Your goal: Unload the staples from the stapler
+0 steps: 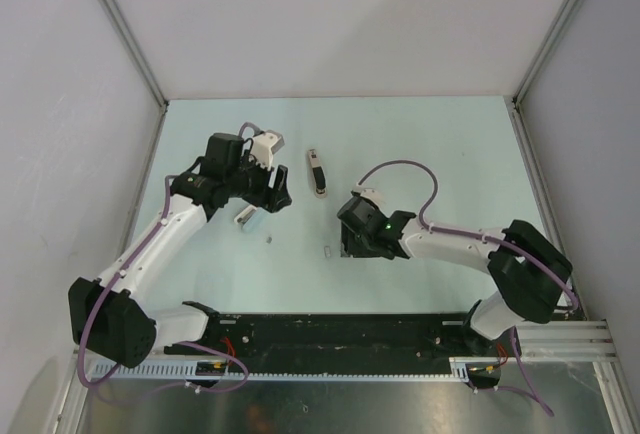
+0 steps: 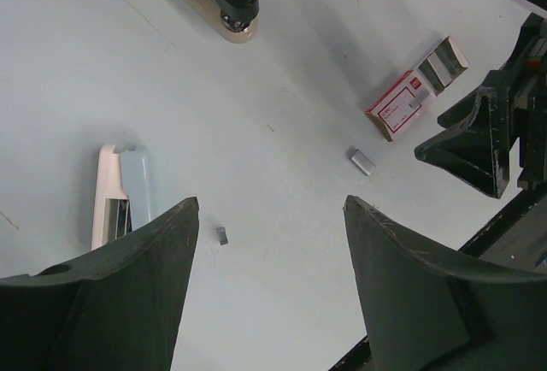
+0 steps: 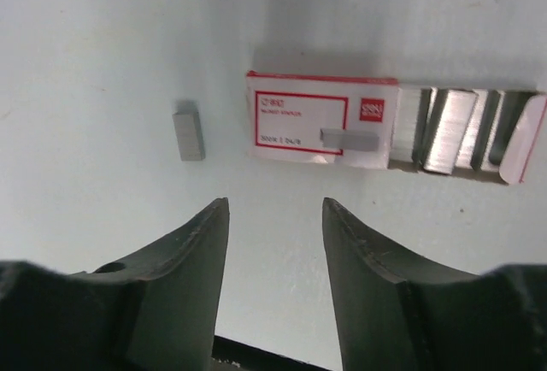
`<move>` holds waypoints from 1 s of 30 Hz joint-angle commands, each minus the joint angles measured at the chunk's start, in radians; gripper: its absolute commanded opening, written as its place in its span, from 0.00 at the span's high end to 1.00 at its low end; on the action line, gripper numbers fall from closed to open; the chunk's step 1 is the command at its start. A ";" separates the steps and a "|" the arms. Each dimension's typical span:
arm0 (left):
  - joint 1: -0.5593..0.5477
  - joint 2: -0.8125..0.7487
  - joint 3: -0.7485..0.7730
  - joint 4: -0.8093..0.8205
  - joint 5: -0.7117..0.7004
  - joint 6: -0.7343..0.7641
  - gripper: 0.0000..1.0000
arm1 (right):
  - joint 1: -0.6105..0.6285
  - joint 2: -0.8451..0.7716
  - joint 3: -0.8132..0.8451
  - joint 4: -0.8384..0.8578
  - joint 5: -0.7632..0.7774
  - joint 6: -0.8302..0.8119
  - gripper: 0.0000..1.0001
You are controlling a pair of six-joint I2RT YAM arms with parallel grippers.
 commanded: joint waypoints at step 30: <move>0.099 -0.012 0.029 -0.062 0.052 0.040 0.26 | 0.134 0.348 0.299 -0.014 0.158 -0.082 0.66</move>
